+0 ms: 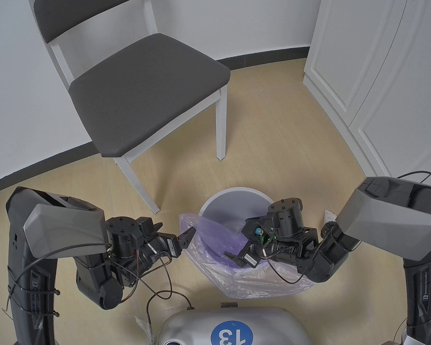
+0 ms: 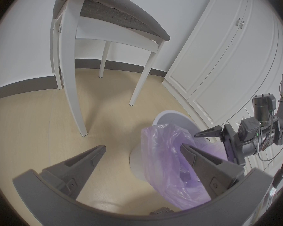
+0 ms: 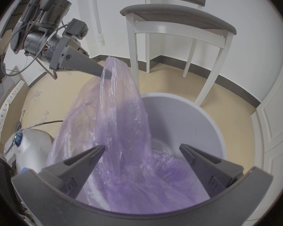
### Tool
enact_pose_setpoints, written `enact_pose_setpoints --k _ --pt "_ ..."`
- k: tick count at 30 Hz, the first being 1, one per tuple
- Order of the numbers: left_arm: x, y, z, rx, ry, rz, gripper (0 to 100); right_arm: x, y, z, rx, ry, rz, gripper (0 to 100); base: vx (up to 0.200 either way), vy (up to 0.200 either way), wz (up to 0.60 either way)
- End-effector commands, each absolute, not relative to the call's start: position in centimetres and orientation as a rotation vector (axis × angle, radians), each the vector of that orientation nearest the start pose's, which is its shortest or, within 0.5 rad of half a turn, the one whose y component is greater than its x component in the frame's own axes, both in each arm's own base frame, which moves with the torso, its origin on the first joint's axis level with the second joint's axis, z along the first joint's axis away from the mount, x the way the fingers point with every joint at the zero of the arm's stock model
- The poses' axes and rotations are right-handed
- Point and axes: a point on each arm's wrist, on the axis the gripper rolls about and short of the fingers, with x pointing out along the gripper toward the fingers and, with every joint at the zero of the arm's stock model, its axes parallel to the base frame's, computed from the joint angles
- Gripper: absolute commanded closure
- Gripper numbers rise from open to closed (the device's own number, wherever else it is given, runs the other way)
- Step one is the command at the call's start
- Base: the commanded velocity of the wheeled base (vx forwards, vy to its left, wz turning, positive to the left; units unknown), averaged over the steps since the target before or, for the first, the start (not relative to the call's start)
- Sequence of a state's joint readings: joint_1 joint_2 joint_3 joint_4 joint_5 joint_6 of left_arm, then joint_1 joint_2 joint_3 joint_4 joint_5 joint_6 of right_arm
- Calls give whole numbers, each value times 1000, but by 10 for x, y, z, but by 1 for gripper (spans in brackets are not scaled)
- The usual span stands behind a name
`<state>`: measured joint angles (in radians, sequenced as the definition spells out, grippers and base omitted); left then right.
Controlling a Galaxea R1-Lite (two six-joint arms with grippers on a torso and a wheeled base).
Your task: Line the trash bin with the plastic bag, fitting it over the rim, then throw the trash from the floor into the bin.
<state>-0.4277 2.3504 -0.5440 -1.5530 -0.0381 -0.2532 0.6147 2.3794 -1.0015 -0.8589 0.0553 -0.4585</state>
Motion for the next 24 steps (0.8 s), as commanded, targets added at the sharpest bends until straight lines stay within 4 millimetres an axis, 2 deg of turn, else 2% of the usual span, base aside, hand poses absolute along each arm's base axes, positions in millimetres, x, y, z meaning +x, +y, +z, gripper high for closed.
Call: enact_pose_setpoints --k 1,2,9,18,24 --pt "312 -143 2 -201 291 -432 0 341 243 -17 -584 375 771 0 0 0 0" --pt "312 -143 1 -201 293 -431 0 341 243 -18 -584 377 772 100 0 0 0" --pt "312 -143 2 -201 291 -432 0 343 244 -14 -584 356 769 100 0 0 0" --pt "312 -144 2 -201 290 -433 0 343 241 23 -562 279 749 100 0 0 0" --pt "312 -145 2 -200 288 -438 0 353 234 53 -556 280 721 100 0 0 0"
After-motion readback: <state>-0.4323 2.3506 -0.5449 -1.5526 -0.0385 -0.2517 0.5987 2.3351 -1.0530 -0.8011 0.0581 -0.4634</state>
